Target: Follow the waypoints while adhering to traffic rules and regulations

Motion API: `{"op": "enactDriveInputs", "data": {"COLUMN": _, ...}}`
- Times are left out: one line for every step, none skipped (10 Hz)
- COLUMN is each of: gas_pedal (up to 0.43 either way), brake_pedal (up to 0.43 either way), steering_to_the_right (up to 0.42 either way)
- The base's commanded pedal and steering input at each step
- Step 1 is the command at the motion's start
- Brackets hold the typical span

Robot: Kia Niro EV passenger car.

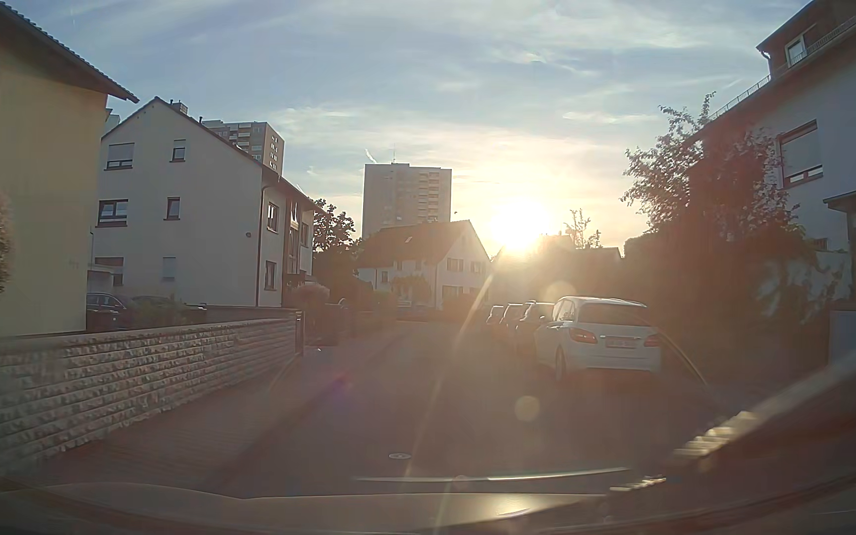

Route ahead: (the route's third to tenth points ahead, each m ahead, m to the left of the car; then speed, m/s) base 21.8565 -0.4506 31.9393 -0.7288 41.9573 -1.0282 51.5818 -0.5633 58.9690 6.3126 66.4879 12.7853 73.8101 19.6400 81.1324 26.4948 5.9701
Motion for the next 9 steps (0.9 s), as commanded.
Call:
{"op": "enactDriveInputs", "data": {"gas_pedal": 0.110, "brake_pedal": 0.000, "steering_to_the_right": -0.017}}
{"op": "enactDriveInputs", "data": {"gas_pedal": 0.110, "brake_pedal": 0.000, "steering_to_the_right": -0.017}}
{"op": "enactDriveInputs", "data": {"gas_pedal": 0.110, "brake_pedal": 0.000, "steering_to_the_right": -0.017}}
{"op": "enactDriveInputs", "data": {"gas_pedal": 0.110, "brake_pedal": 0.000, "steering_to_the_right": -0.018}}
{"op": "enactDriveInputs", "data": {"gas_pedal": 0.098, "brake_pedal": 0.000, "steering_to_the_right": -0.018}}
{"op": "enactDriveInputs", "data": {"gas_pedal": 0.087, "brake_pedal": 0.000, "steering_to_the_right": -0.018}}
{"op": "enactDriveInputs", "data": {"gas_pedal": 0.067, "brake_pedal": 0.000, "steering_to_the_right": -0.019}}
{"op": "enactDriveInputs", "data": {"gas_pedal": 0.067, "brake_pedal": 0.000, "steering_to_the_right": -0.019}}
{"op": "enactDriveInputs", "data": {"gas_pedal": 0.067, "brake_pedal": 0.000, "steering_to_the_right": -0.016}}
